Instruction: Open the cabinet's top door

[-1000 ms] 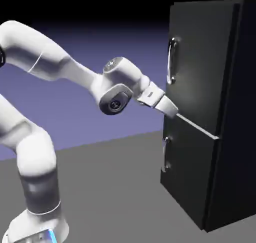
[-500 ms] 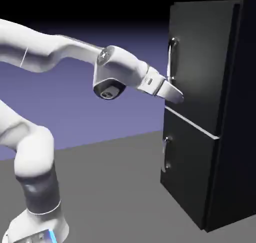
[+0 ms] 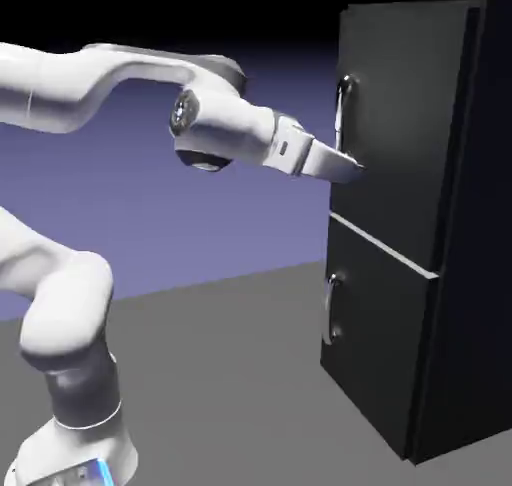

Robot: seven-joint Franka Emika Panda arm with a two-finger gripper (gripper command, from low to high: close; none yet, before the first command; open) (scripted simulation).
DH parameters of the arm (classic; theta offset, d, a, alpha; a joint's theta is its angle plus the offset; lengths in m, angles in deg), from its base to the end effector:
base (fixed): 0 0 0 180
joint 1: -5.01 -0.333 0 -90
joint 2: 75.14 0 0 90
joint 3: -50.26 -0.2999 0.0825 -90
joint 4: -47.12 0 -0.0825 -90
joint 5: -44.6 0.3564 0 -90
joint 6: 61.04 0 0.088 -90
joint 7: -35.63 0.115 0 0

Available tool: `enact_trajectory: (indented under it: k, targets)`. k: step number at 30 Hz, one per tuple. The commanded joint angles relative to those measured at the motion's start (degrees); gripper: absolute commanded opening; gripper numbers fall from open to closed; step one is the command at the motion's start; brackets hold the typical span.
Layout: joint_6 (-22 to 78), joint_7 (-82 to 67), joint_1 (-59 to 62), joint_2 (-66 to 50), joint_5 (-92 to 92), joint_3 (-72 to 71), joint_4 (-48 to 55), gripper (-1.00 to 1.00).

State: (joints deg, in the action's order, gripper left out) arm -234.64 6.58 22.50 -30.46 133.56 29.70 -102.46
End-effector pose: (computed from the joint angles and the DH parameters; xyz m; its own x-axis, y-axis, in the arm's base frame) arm 0.3399 -0.0338 0.5623 0.2056 -0.7315 0.6501 -0.2287 -0.6818 -0.6949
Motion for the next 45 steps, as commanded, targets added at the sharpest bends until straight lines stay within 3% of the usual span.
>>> enact_trajectory:
  k: [1, 25, 31, 32, 45]
  targets:
    - [0.01, -2.01, 0.51, 0.34, 2.5, -0.58, 0.32, 0.0]
    - [0.28, -49.7, 12.63, 8.35, 61.83, -14.28, 7.93, 0.0]
    - [3.82, -51.91, 21.84, 1.81, 64.85, -19.98, 14.12, 0.0]
    - [3.82, -51.91, 21.84, 1.81, 64.85, -19.98, 14.12, -1.0]
    - [11.66, -42.27, -2.55, 7.16, 40.27, 2.79, 0.84, -1.0]
